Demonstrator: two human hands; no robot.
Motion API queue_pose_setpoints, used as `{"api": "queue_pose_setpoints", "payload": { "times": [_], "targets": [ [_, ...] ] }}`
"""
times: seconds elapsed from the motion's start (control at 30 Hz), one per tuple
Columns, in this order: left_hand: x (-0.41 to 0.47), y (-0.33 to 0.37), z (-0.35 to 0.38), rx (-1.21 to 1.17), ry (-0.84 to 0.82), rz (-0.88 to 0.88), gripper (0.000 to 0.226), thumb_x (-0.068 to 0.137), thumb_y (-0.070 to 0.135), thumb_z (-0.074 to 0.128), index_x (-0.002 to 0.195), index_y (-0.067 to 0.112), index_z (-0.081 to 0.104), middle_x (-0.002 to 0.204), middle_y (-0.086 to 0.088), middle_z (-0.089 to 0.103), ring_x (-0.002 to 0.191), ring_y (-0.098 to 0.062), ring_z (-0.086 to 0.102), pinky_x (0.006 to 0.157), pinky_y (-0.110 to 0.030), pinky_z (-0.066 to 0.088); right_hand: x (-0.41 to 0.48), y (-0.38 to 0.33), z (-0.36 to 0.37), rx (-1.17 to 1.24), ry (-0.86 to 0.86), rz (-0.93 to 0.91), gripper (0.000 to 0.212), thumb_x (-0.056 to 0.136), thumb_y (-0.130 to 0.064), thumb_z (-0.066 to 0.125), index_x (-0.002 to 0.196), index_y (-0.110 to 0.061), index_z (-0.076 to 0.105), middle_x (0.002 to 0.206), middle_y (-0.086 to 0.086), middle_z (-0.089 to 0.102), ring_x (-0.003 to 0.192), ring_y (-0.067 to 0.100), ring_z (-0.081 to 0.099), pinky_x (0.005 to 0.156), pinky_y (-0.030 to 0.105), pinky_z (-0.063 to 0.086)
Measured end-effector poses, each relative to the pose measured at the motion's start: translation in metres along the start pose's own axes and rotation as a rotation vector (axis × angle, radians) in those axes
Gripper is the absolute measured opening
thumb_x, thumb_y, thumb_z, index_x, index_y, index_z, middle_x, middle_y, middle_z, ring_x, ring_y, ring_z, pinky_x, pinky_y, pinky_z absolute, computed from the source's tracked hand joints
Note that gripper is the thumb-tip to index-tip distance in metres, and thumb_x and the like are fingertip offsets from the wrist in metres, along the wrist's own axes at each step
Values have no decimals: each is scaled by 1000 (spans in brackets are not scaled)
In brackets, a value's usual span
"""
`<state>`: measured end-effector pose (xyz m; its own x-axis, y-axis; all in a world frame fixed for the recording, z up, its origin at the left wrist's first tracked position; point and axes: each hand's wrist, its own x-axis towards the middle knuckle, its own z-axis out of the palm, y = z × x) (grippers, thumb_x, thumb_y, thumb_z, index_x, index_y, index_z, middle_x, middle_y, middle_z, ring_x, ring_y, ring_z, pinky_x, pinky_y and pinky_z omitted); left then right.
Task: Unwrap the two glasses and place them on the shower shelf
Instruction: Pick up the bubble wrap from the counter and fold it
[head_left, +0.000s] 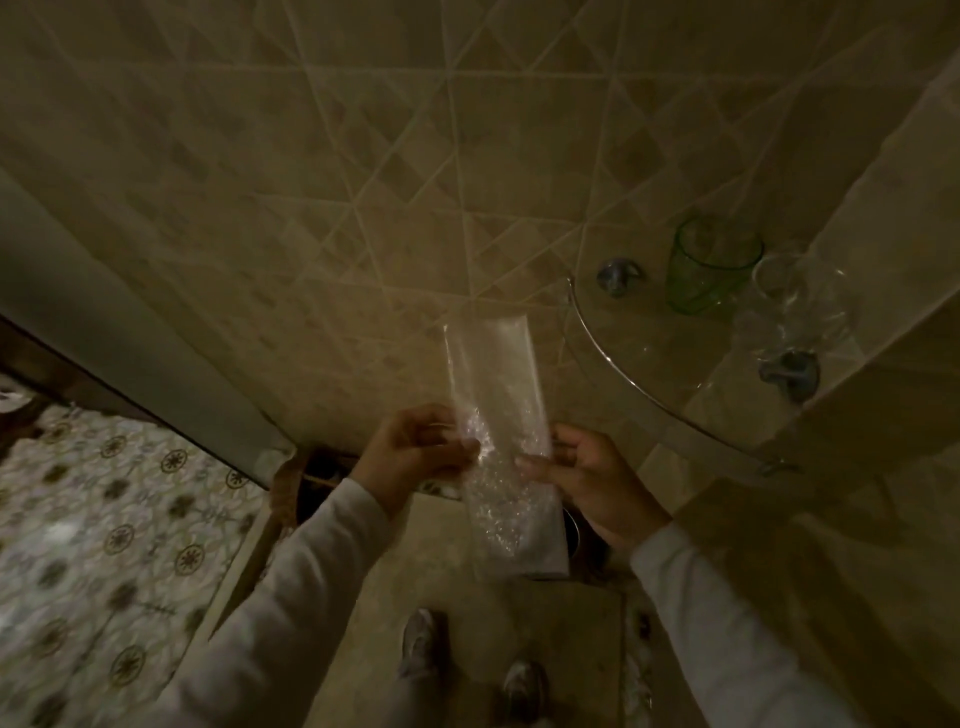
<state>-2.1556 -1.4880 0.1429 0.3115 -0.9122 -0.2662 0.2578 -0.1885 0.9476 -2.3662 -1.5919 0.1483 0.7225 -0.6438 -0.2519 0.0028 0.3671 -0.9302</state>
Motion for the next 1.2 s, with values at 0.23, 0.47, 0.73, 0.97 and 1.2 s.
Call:
{"api": "queue_pose_setpoints", "payload": {
  "times": [0.23, 0.47, 0.73, 0.97, 1.2],
  "targets": [
    [11, 0, -21, 34, -98, -17, 38, 76, 15, 84, 111, 6, 71, 108, -21, 73, 97, -37, 70, 85, -51, 56, 21, 9, 13, 21, -30, 9, 29, 88, -10, 75, 116, -17, 73, 115, 18, 76, 106, 34, 74, 84, 39, 62],
    [30, 5, -63, -85, -111, 122, 22, 83, 3, 59, 81, 11, 80, 104, -12, 76, 101, -26, 70, 85, -35, 57, 59, 23, 42, -129, 125, -33, 34, 87, 8, 65, 78, -21, 81, 87, 1, 80, 86, 13, 75, 74, 24, 58],
    [72, -22, -126, -71, -182, -273, 16, 87, 25, 73, 94, 11, 77, 84, -6, 75, 70, -15, 71, 60, -26, 55, 133, 61, 78, -154, 248, 64, 39, 98, 5, 56, 90, -25, 79, 104, -2, 79, 102, 15, 73, 84, 29, 59],
    [121, -115, -162, -128, 165, -281, 16, 80, -2, 77, 95, 4, 73, 81, -9, 77, 68, -19, 72, 57, -28, 56, 179, 154, 85, -130, 280, 400, 39, 67, -66, 78, 103, -53, 73, 112, -19, 76, 105, 4, 72, 88, 27, 59],
    [164, -270, -165, -100, 265, -456, 44, 72, 26, 86, 111, 16, 68, 100, -13, 76, 91, -34, 74, 78, -49, 61, 207, 303, 32, -117, 376, 517, 42, 72, -26, 90, 111, -21, 77, 102, 7, 80, 93, 24, 78, 71, 29, 62]
  ]
}}
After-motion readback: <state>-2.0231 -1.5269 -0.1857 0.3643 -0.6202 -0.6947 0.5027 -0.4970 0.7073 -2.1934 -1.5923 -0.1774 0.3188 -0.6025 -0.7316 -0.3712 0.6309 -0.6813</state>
